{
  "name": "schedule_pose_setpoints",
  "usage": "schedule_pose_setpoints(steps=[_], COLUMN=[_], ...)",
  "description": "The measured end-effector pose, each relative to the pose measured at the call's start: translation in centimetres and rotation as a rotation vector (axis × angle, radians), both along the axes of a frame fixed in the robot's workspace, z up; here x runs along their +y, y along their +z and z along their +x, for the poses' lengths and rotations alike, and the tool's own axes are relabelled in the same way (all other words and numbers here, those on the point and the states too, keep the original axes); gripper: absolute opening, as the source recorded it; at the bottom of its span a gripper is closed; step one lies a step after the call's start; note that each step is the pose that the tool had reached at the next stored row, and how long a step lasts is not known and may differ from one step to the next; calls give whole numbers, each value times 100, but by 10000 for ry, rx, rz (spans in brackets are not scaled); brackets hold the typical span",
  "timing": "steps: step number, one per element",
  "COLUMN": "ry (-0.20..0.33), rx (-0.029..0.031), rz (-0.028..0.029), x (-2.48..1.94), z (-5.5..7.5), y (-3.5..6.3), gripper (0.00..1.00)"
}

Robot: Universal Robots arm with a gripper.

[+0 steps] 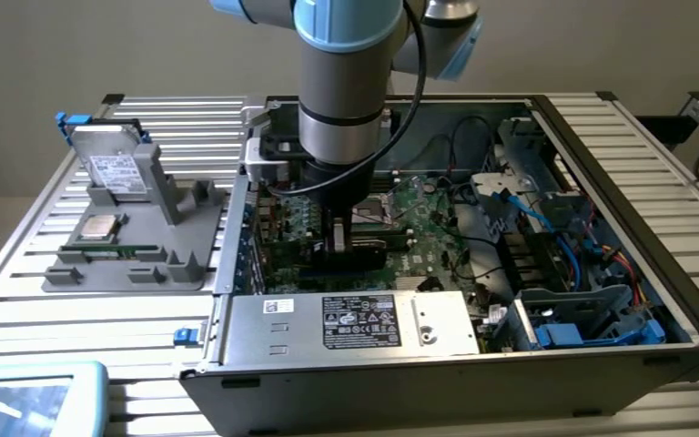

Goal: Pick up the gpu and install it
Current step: 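Insert the gpu into the slot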

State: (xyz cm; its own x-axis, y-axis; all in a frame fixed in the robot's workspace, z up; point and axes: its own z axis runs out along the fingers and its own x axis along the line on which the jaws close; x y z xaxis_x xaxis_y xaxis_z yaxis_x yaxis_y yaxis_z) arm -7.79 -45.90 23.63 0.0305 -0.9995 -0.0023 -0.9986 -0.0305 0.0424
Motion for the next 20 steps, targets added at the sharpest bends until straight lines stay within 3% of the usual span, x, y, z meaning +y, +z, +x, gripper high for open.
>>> schedule_pose_setpoints(steps=[11,13,15,16,17,20], ry=[-12,-11,-5,-4,-4,-5], rx=[11,7,7,3,-10,-104], rz=[21,14,9,6,7,4], x=[2,2,1,1,1,1], z=[-7,-6,-3,-3,-3,-4], y=[-7,-1,14,30,43,100], gripper=[28,34,47,47,53,53])
